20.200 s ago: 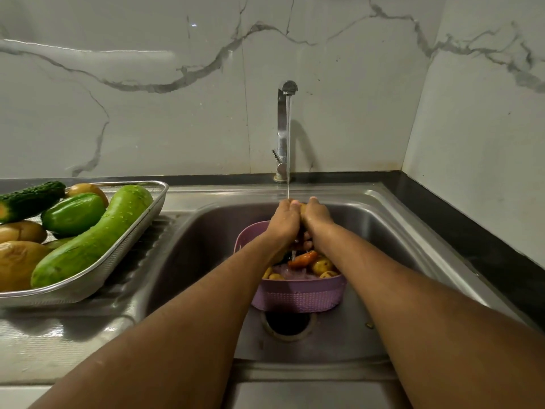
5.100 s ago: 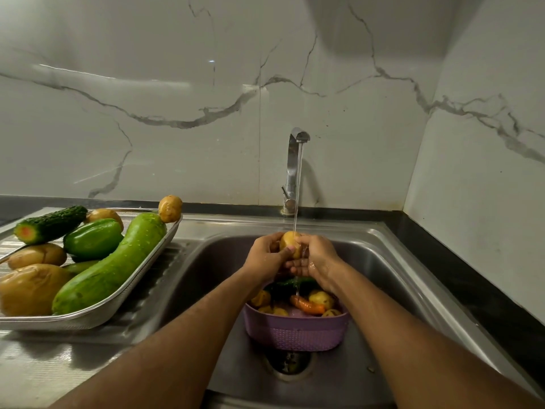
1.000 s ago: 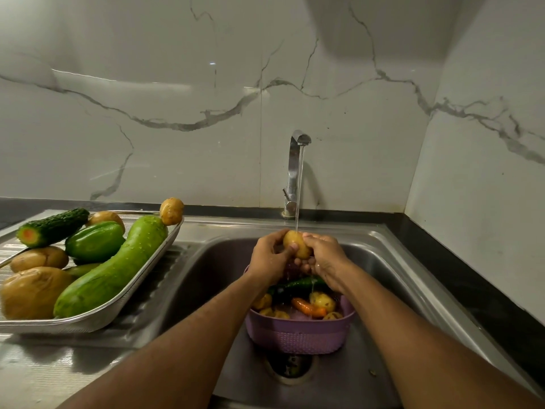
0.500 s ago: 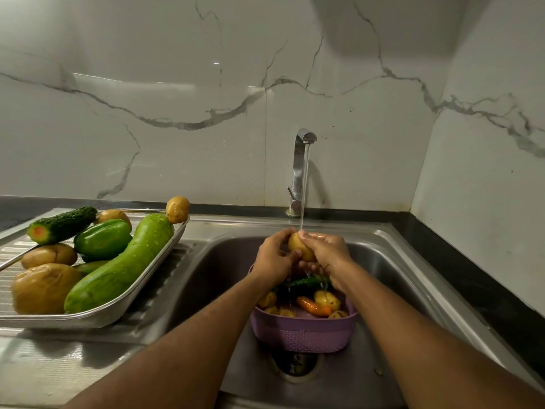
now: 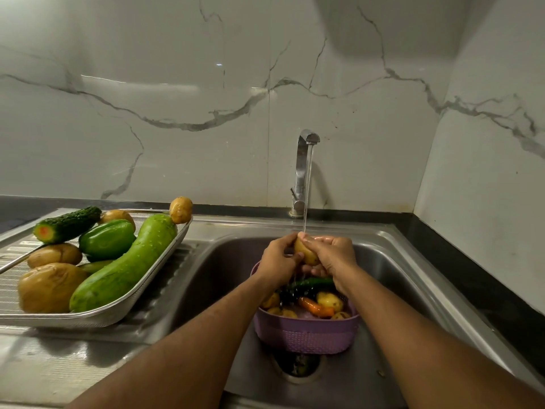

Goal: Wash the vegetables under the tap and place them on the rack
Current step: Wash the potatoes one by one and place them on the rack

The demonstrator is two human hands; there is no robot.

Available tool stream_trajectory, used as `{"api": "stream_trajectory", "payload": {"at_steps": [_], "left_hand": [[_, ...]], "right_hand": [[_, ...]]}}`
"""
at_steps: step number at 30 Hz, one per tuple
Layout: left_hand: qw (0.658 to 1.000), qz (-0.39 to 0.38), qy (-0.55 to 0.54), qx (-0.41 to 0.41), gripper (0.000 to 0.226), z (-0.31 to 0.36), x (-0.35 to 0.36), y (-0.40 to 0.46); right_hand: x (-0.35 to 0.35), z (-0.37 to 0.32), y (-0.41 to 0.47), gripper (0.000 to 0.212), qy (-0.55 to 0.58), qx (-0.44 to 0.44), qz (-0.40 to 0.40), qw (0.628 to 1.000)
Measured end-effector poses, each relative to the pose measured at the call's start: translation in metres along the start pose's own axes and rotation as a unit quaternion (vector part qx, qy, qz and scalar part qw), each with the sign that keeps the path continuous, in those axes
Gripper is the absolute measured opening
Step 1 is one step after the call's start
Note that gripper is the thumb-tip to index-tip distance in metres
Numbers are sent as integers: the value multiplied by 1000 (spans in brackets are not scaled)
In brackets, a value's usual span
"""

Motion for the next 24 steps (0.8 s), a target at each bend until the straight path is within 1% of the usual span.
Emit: {"api": "stream_trajectory", "payload": {"at_steps": [2, 5, 9, 11, 14, 19, 21, 24], "left_hand": [[1000, -3, -3, -3, 48, -1, 2, 0], [1000, 14, 1, -4, 47, -2, -1, 2], [999, 22, -22, -22, 51, -7, -6, 2], [999, 24, -23, -24, 52, -8, -7, 1], [999, 27, -25, -23, 53, -8, -7, 1], [1000, 9, -5, 9, 47, 1, 0, -1], [1000, 7, -9, 8, 45, 2, 3, -1], [1000, 16, -5, 10, 45, 2, 0, 1]], "right_hand": [[0, 0, 0, 30, -7, 1, -4, 1000], [2, 0, 3, 23, -16, 18, -38, 999], [5, 4, 7, 29, 7, 44, -99, 994], [6, 5, 8, 32, 19, 52, -110, 992], [5, 5, 7, 31, 28, 43, -91, 995], [-2, 1, 3, 32, -2, -4, -11, 1000], [-4, 1, 4, 33, -10, -8, -7, 1000], [-1, 0, 4, 28, -17, -5, -33, 999]]}}
Point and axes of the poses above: each hand's wrist, its own y-axis towards the middle knuckle, its own x-axis out of the palm, z = x × y, the point moved 5 cm from there along y, towards the middle knuckle, and after that the axes turned 9 degrees about y, right-handed, at the moved point
